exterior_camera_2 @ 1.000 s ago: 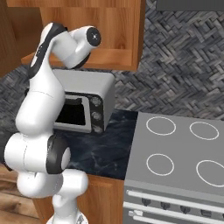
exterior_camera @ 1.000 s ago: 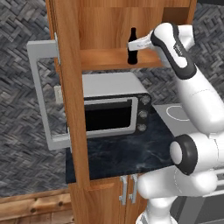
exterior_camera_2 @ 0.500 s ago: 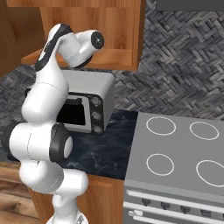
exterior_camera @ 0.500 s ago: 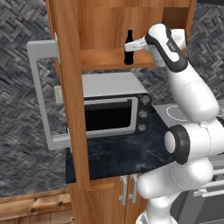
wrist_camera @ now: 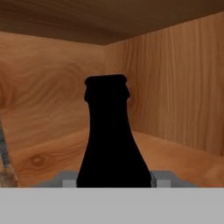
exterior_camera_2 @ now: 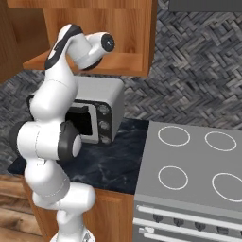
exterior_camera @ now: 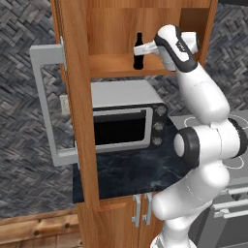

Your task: Pick the bottled drink from the counter and place it in the open cabinet.

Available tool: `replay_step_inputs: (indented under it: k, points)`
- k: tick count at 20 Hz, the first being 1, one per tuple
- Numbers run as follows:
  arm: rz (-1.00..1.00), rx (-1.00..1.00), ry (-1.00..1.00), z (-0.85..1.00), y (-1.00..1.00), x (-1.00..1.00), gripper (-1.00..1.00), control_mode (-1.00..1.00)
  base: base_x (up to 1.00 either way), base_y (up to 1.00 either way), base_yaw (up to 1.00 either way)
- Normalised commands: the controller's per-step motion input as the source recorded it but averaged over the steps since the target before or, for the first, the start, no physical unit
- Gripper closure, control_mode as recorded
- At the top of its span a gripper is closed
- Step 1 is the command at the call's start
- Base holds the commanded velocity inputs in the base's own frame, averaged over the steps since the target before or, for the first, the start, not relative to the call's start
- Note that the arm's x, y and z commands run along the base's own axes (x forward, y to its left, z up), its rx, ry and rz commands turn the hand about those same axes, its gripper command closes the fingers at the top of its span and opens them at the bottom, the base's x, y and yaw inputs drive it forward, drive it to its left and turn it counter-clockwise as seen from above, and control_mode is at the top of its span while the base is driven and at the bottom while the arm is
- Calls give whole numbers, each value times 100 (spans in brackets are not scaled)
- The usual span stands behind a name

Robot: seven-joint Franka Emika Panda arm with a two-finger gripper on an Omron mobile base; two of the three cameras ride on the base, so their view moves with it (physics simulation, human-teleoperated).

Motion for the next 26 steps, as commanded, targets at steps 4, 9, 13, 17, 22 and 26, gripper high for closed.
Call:
replay_step_inputs:
  k: [4, 9, 13, 17, 22, 26]
  points:
    - [0, 0, 1, -2, 4, 49, 100, -100, 0, 0, 0]
    - [0, 0, 1, -11, 9, 44, 100, -100, 0, 0, 0]
    - [0, 0, 1, -19, 7, 34, 100, -100, 0, 0, 0]
    - [0, 0, 3, -40, 9, 14, 100, -100, 0, 0, 0]
    - [0, 0, 0, -27, 3, 15, 100, -100, 0, 0, 0]
    - [0, 0, -1, -18, 1, 23, 100, -100, 0, 0, 0]
